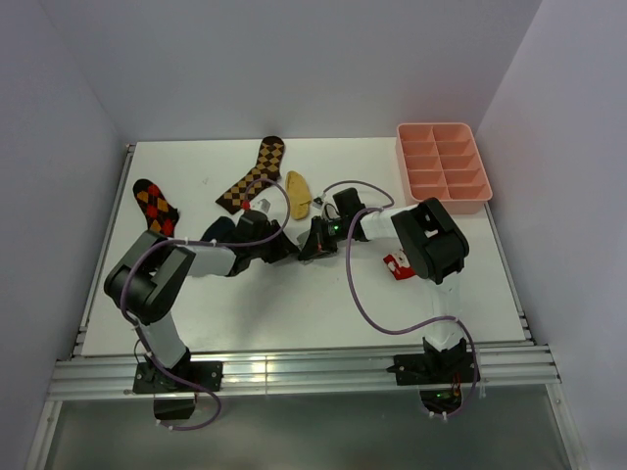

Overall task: Roll the socks
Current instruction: Roll the sock at the center of the board.

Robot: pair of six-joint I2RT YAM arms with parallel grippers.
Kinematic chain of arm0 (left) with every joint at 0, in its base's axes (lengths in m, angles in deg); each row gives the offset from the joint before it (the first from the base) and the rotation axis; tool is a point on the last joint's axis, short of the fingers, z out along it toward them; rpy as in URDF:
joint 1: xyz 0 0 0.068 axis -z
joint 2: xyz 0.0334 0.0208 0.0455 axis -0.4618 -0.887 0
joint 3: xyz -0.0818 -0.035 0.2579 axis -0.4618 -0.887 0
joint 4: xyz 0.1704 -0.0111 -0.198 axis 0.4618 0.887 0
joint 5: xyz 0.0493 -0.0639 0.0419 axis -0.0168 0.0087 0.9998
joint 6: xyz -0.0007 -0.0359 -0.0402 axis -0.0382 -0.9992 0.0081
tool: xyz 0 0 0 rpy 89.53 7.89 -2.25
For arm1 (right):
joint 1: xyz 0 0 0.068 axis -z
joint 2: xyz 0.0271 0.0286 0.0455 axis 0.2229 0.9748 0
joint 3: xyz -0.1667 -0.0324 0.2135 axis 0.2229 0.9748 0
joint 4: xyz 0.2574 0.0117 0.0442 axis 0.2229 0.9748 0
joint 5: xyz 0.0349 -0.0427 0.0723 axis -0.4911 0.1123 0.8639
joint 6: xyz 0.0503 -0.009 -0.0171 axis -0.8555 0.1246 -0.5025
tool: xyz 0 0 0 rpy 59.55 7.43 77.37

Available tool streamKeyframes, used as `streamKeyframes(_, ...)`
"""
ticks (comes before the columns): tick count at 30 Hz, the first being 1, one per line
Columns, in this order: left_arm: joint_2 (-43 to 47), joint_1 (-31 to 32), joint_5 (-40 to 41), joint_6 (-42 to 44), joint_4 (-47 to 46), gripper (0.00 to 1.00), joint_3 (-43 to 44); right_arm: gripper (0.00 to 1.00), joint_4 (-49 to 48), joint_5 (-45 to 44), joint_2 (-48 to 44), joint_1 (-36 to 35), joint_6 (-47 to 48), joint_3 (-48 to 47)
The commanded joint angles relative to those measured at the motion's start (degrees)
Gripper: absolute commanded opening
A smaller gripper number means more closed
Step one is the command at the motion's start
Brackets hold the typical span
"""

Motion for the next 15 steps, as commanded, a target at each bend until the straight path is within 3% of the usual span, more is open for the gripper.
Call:
streamKeyframes(1, -1.1, 0.4, 0.3, 0.8, -0.6, 0.31, 1.5, 0.00, 3.2, -3.0, 2.1, 0.3, 2.3, -0.8)
streamKeyframes(4, -1.7, 0.4, 0.6, 0.6, -0.4, 0.28, 1.8, 0.00, 4.3, -3.6, 2.0, 0.3, 3.0, -0.9)
streamKeyframes(9, -2.3, 0.4, 1.2, 0.5, 0.3, 0.07, 2.5, 0.04, 5.2, -6.0, 0.4, 0.1, 4.4, -0.9)
streamKeyframes(11, -2.4, 0.4, 1.3, 0.6, 0.9, 0.00, 2.6, 0.09, 6.3, -7.2, -1.0, -0.3, 5.7, -0.9)
streamKeyframes(15, -1.9, 0.6, 2.0, 1.2, 2.7, 0.00, 3.5, 0.26, 7.6, -12.8, -4.8, -1.7, 7.8, -0.3)
